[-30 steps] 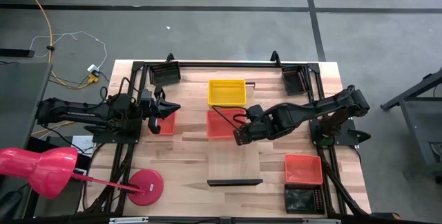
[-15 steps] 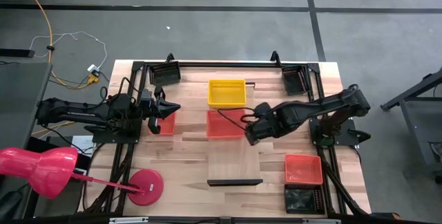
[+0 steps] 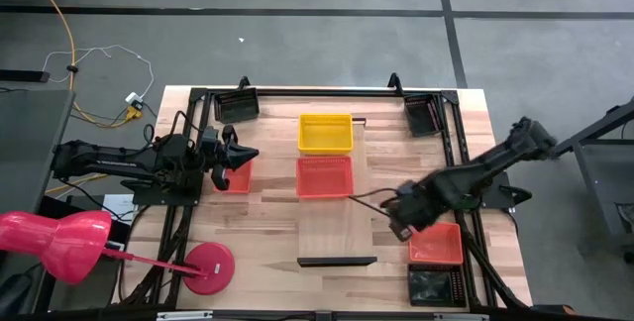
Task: Stack baskets on shelf by color
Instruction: Stack the bottom orange bin on top of the orange bin on the shelf
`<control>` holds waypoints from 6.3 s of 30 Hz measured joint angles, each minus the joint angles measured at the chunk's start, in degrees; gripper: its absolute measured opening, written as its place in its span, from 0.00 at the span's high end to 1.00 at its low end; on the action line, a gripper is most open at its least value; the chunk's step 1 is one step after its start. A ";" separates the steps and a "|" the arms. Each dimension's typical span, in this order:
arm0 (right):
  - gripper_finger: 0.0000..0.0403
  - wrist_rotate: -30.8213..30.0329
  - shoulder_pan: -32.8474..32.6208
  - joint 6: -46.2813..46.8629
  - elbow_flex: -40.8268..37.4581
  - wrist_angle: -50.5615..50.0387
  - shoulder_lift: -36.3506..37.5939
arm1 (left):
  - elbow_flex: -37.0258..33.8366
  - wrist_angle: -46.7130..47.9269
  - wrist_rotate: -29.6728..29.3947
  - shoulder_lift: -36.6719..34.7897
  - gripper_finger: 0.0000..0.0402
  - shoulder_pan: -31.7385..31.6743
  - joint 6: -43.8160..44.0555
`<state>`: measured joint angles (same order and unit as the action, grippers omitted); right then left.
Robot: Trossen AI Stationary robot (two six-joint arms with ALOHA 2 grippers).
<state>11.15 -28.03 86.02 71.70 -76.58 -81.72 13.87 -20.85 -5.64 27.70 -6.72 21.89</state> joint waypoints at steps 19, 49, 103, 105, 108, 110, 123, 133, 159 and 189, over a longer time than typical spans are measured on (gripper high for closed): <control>0.99 3.08 -18.82 47.49 -18.43 5.56 12.73 | 0.00 -0.01 -0.99 0.01 1.00 0.00 0.02; 0.59 5.56 -18.73 47.45 -34.58 13.02 12.68 | 0.00 0.01 -1.05 -0.01 1.00 0.00 0.51; 1.00 -33.02 12.04 -2.27 13.46 23.83 6.50 | 0.00 0.03 -1.21 0.05 1.00 0.02 0.50; 1.00 -31.41 14.34 -4.25 14.15 23.96 4.98 | 0.00 0.03 -1.19 0.05 1.00 0.00 0.50; 1.00 -29.13 17.20 -6.01 14.49 23.95 3.42 | 0.00 0.03 -1.05 0.05 1.00 0.00 0.50; 1.00 -27.95 18.57 -7.00 14.49 24.15 2.70 | 0.00 0.03 -1.01 0.05 1.00 0.04 0.55; 1.00 -23.15 21.83 -10.29 14.52 24.51 0.73 | 0.00 0.05 0.49 0.05 1.00 0.04 0.65; 1.00 -21.79 22.08 -10.64 14.52 23.71 0.03 | 0.00 0.05 0.43 0.05 1.00 0.04 0.63; 1.00 -22.76 22.08 -10.65 14.49 22.40 -1.02 | 0.00 0.12 0.30 0.05 1.00 0.00 0.50; 0.66 -22.96 22.07 -13.02 14.48 23.77 -0.85 | 0.00 2.19 0.32 0.05 1.00 0.00 0.50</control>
<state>-11.81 -5.97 73.00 86.18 -52.81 -82.57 13.87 -18.65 -5.32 27.75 -6.72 22.39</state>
